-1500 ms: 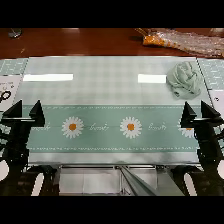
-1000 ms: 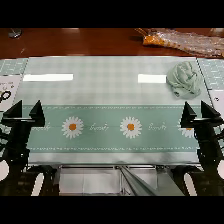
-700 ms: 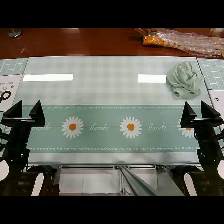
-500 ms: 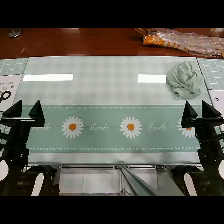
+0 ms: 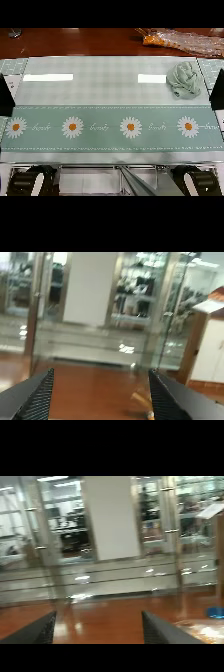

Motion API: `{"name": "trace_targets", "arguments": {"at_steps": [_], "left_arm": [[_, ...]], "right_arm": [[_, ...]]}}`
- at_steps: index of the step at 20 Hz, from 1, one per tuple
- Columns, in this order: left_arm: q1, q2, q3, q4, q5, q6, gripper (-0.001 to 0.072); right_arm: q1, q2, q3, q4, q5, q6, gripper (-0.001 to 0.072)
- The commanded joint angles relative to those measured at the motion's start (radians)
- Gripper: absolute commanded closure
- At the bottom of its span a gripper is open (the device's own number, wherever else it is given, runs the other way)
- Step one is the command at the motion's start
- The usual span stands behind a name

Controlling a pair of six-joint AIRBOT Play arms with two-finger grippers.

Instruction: Fold the shirts.

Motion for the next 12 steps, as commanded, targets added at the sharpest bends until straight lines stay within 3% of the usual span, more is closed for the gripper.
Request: {"name": "trace_targets", "arguments": {"at_steps": [1, 3, 5, 7, 9, 12], "left_arm": [[0.001, -0.141, 0.182, 0.074, -0.169, -0.024, 0.005], [0.002, -0.276, 0.288, 0.285, -0.318, -0.136, 0.0112], [0.009, -0.414, 0.417, 0.66, -0.553, -0.307, 0.011], [0.01, -0.517, 0.52, 0.912, -0.759, -0.517, 0.011], [0.009, -0.568, 0.57, 0.956, -0.838, -0.661, 0.011], [0.007, -0.576, 0.574, 0.893, -0.818, -0.718, 0.011]], "right_arm": [[0.001, -0.224, 0.181, -0.104, 0.241, 0.167, 0.0117], [0.001, -0.373, 0.309, -0.459, 0.44, 0.401, 0.0117], [0.001, -0.477, 0.446, -0.893, 0.619, 0.711, 0.0117], [0.001, -0.507, 0.534, -1.188, 0.692, 0.869, 0.0117], [0.001, -0.502, 0.578, -1.294, 0.687, 0.904, 0.0117], [0.001, -0.498, 0.613, -1.299, 0.755, 1.018, 0.0117]]}}
